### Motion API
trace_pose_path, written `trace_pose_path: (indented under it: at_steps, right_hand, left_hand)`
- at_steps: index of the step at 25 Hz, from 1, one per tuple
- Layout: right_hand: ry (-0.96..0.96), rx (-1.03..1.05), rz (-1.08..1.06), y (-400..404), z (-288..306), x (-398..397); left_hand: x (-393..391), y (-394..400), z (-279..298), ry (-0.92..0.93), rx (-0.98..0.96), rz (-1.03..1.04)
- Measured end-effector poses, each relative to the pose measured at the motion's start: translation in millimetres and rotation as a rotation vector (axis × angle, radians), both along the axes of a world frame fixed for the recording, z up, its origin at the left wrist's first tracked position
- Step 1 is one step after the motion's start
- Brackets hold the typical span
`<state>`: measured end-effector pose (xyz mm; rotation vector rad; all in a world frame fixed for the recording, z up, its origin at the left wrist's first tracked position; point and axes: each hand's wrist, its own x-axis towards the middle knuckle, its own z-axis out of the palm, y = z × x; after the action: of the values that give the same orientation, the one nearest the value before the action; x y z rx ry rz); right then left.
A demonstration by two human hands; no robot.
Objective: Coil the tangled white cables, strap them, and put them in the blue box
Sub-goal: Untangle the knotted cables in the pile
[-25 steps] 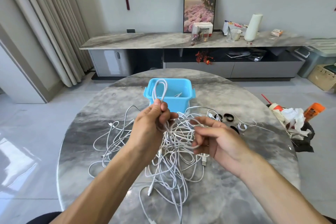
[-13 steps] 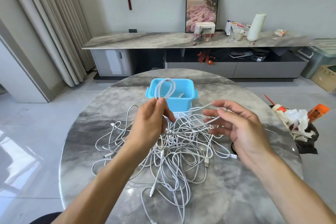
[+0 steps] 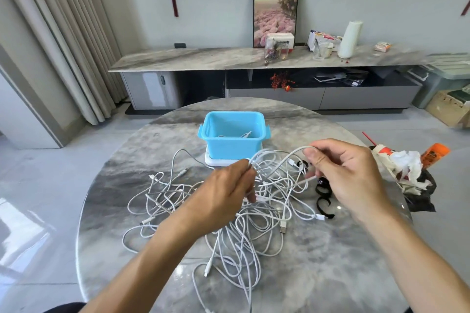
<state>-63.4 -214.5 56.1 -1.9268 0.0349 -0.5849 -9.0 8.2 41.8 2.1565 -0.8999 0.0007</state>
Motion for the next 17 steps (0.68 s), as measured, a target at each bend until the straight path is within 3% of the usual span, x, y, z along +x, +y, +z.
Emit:
trace_pose_path:
  at_steps: [7, 10, 13, 17]
  right_hand:
    - [0.060, 0.559, -0.114, 29, -10, 3]
    - [0.112, 0.714, -0.121, 47, -21, 5]
    - [0.122, 0.588, -0.115, 51, -24, 6]
    - [0.205, 0.472, 0.051, 53, -25, 2]
  left_hand:
    - [-9, -13, -10, 0.182, 0.011, -0.026]
    - [-19, -20, -15, 0.482, -0.115, -0.102]
    - [-20, -25, -11, 0.664, -0.377, 0.023]
    - [-16, -24, -16, 0.636, -0.461, 0.116]
